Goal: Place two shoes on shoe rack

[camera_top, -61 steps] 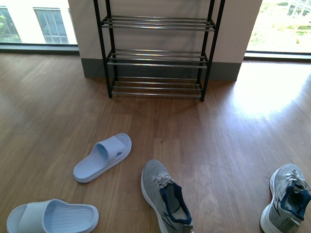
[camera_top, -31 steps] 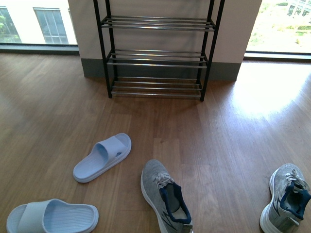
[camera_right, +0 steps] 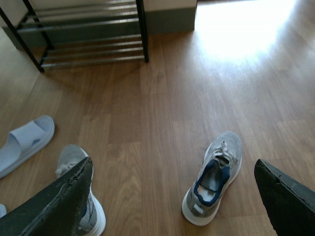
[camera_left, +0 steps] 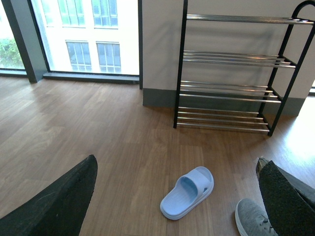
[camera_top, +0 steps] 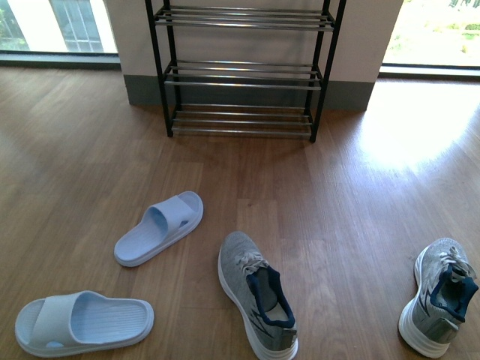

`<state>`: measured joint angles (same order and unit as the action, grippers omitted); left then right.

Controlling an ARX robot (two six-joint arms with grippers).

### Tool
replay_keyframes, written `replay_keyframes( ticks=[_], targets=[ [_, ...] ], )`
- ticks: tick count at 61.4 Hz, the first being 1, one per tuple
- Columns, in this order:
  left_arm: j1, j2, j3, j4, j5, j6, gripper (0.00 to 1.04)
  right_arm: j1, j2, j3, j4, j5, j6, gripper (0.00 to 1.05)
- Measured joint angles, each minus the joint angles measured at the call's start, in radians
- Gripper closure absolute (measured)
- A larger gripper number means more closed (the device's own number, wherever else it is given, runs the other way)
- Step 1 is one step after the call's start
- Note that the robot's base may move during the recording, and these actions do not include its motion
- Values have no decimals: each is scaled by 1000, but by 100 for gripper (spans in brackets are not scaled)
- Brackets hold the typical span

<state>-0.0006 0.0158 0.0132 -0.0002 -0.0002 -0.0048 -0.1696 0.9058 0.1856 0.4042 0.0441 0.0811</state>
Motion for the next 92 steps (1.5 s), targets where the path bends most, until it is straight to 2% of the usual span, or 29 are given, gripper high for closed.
replay_keyframes(
  ticks=[8,19,38,51,66,92],
  targets=[
    [0,0,0,0,0,0,9,-51,375,95,129,-33,-16,9],
    [0,0,0,0,0,0,9,-103,780,225,219,-9,-64,9],
    [0,0,0,0,0,0,9,-190,1195,464,237,36,-107,9],
    [0,0,0,0,0,0,9,-252,1503,721,180,78,-141,9],
    [0,0,0,0,0,0,9,-279,1709,932,103,113,-153,9],
    [0,0,0,0,0,0,9,-286,1836,1099,17,132,-79,9]
  ],
)
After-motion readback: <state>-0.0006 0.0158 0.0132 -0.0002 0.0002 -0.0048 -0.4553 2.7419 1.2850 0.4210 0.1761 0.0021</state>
